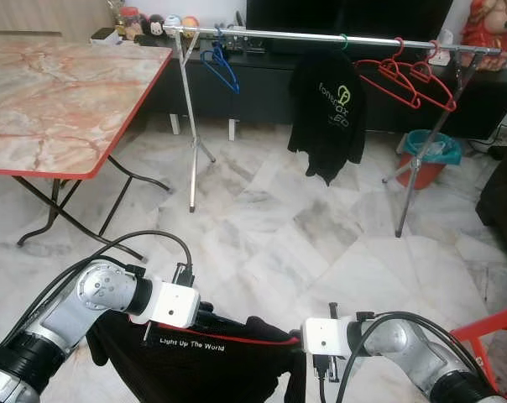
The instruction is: Hang hanger
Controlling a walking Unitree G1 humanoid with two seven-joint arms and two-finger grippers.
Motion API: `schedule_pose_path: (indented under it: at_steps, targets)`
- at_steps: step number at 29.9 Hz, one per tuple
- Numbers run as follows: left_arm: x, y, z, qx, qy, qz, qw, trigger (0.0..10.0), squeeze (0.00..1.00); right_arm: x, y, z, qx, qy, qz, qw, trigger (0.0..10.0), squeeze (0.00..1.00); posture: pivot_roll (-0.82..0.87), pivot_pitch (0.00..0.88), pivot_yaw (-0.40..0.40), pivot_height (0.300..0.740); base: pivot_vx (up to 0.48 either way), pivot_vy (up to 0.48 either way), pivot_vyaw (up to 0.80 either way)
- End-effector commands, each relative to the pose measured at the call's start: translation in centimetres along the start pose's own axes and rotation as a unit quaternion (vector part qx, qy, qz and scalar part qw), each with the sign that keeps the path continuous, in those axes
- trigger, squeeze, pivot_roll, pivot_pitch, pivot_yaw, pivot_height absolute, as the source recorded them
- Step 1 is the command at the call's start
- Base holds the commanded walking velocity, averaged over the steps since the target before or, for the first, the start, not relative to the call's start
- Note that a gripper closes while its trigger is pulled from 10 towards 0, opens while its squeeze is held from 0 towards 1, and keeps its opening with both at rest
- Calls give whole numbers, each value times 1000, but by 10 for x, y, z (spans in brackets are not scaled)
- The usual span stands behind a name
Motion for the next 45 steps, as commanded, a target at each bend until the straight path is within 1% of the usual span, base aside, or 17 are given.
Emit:
schedule_pose_path:
  at_steps: [1, 2, 3, 8, 20, 21, 23, 31, 34, 38, 41, 45]
  targets:
    - [-10, -12, -7, -17, 13, -28, 999, 10000, 0, -6, -13, -2, 16, 3, -23, 1000, 10000, 0, 44, 46, -36, 740, 0, 0, 0]
    - [-10, -12, -7, -17, 13, -28, 999, 10000, 0, -6, -13, -2, 16, 3, -23, 1000, 10000, 0, 44, 46, -36, 740, 0, 0, 0]
    - [-9, -7, -8, -19, 14, -18, 1000, 10000, 0, -5, -11, -3, 20, 6, -17, 1000, 10000, 1000, 45, 45, -35, 740, 0, 0, 0]
    - [-10, -1, -13, -22, 20, -3, 1000, 10000, 0, -3, -9, -5, 22, 9, -12, 1000, 10000, 1000, 46, 43, -33, 740, 0, 0, 0]
    - [-8, 1, -15, -22, 19, -2, 1000, 10000, 0, -4, -11, -6, 21, 7, -14, 1000, 10000, 1000, 43, 36, -31, 740, 0, 0, 0]
    - [-8, 3, -16, -21, 20, 0, 1000, 10000, 0, -3, -13, -6, 13, 7, -21, 1000, 10000, 0, 46, 34, -30, 740, 0, 0, 0]
    - [-9, 6, -18, -23, 21, 6, 1000, 10000, 0, -1, -17, -7, 4, 2, -33, 999, 10000, 0, 47, 33, -30, 740, 0, 0, 0]
    - [-9, 11, -18, -22, 18, 12, 1000, 10000, 0, 1, -20, -6, 7, -12, -41, 999, 10000, 0, 49, 33, -30, 740, 0, 0, 0]
    - [-7, 16, -17, -25, 13, 20, 999, 10000, 0, 1, -19, 0, 8, -37, -35, 999, 10000, 0, 47, 38, -30, 740, 0, 0, 0]
    - [-8, 21, -16, -30, 4, 31, 999, 10000, 0, 1, -19, 3, 10, -52, -35, 998, 10000, 0, 47, 38, -30, 740, 0, 0, 0]
    - [-9, 26, -16, -33, 1, 36, 999, 10000, 0, 3, -18, 1, 20, -48, -28, 998, 10000, 0, 52, 44, -30, 740, 0, 0, 0]
    - [-9, 28, -16, -35, -1, 39, 999, 10000, 0, 4, -18, 0, 20, -47, -27, 998, 10000, 0, 53, 45, -30, 740, 0, 0, 0]
Point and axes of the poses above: a point about 5 cm out from each wrist's last joint towards the gripper, its own x axis pointing out of the wrist towards the gripper, its own y axis along the axis of the wrist's last joint, z = x × y, the point moved 6 cm from there along x, pointing out of the wrist towards the gripper, and after that the axes turned 7 degrees about -x, right-handed, at the moved point
